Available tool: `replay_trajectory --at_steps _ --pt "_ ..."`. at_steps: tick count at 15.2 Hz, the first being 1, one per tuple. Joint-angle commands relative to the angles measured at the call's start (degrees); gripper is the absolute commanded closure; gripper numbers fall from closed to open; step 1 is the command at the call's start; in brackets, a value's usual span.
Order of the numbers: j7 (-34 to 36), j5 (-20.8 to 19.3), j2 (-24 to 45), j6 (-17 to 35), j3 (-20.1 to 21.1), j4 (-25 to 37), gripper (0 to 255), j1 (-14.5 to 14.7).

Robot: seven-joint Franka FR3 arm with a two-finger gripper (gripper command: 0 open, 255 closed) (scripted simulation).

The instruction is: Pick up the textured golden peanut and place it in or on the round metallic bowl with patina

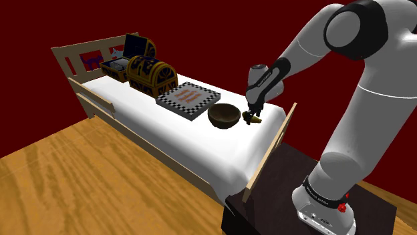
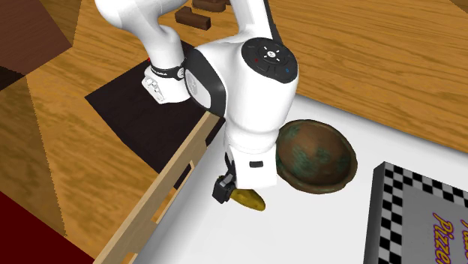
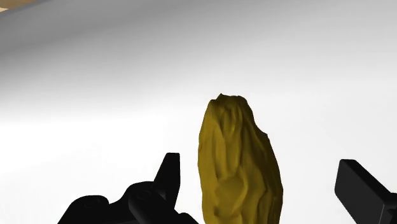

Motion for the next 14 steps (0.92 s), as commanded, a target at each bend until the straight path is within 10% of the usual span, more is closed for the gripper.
replay_trajectory --at_steps 1,8,9,14 --pt "-0.26 0.28 1.44 1.45 -0.01 0.03 0 -0.20" --pt "-0.26 0.27 1.44 1.45 0.00 0.03 0 -0.21" --pt "-0.25 0.27 1.44 1.45 0.00 0.02 255 -0.20" --pt "-0.25 0.27 1.43 1.46 0.00 0.02 255 -0.20"
